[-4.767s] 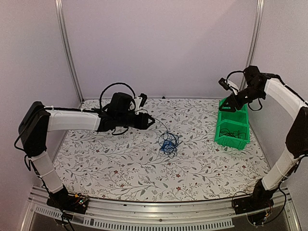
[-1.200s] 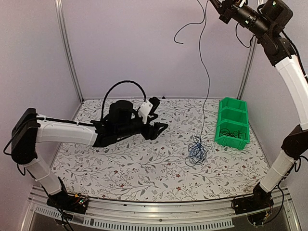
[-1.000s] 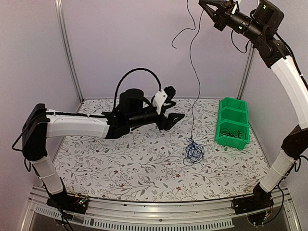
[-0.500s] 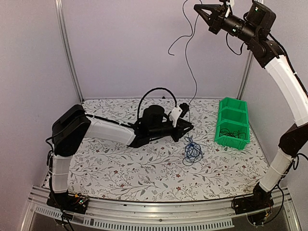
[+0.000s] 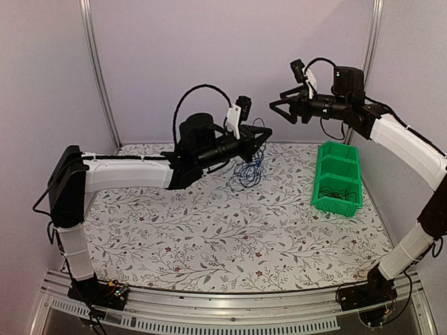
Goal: Untangle the cables
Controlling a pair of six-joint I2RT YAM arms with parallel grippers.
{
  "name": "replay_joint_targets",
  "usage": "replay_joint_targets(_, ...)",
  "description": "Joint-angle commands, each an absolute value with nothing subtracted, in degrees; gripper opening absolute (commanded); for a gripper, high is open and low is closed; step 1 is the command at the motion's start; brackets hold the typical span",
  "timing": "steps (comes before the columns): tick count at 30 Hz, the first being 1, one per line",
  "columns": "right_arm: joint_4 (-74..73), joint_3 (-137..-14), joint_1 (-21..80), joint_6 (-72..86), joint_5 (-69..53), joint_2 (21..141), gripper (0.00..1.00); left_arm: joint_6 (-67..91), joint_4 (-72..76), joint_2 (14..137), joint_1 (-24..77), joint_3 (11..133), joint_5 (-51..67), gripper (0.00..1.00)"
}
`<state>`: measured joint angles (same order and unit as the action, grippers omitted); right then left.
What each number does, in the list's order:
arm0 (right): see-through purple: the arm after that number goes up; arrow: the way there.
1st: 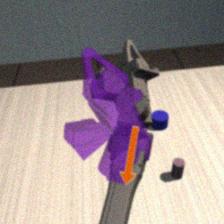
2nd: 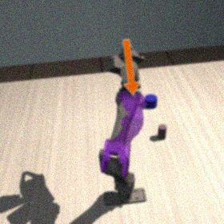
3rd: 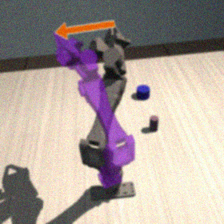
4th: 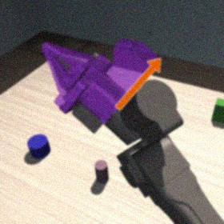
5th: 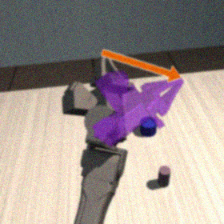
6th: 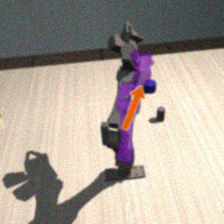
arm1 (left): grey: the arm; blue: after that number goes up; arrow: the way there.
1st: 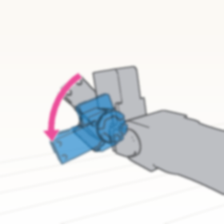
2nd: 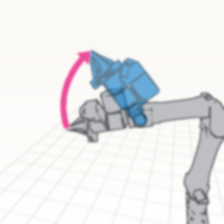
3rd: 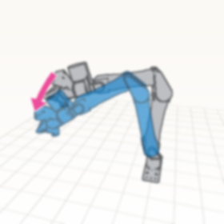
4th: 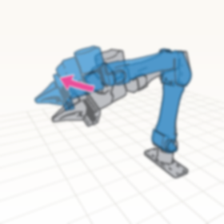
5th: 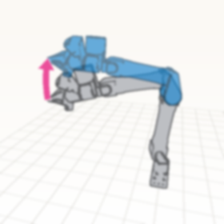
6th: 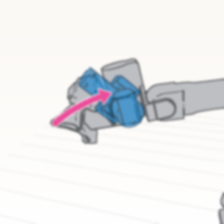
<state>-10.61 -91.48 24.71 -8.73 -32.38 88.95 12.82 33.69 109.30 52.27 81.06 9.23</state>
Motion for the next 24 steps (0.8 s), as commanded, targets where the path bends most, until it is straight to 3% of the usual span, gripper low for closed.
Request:
replay_joint_targets(1, -11.21, -79.58, 24.52, -6.36, -38.21, 85.04, 0.78, 15.96, 26.54, 106.39, 51.08, 86.05, 7.26, 0.0)
replay_joint_targets(11, -6.89, -73.55, 24.73, -6.16, -45.77, 85.11, 0.75, 20.16, 19.65, 107.44, 49.31, 94.18, 6.53, 0.0)
replay_joint_targets(16, -3.57, -74.8, 26.92, -8.75, -52.34, 87.97, 0.8, 20.99, 18.45, 109.17, 49.31, 97.6, 8.07, 0.0)
replay_joint_targets(20, 0.26, -75.91, 28.66, -8.11, -49.9, 92.04, 0.7, 21.34, 17.51, 109.66, 49.39, 100.63, 8.96, 0.0)
replay_joint_targets(24, 8.38, -74.72, 28.65, 3.16, -43.55, 94.71, 0.65, 20.15, 14.11, 109.09, 49.72, 103.76, 9.21, 0.0)
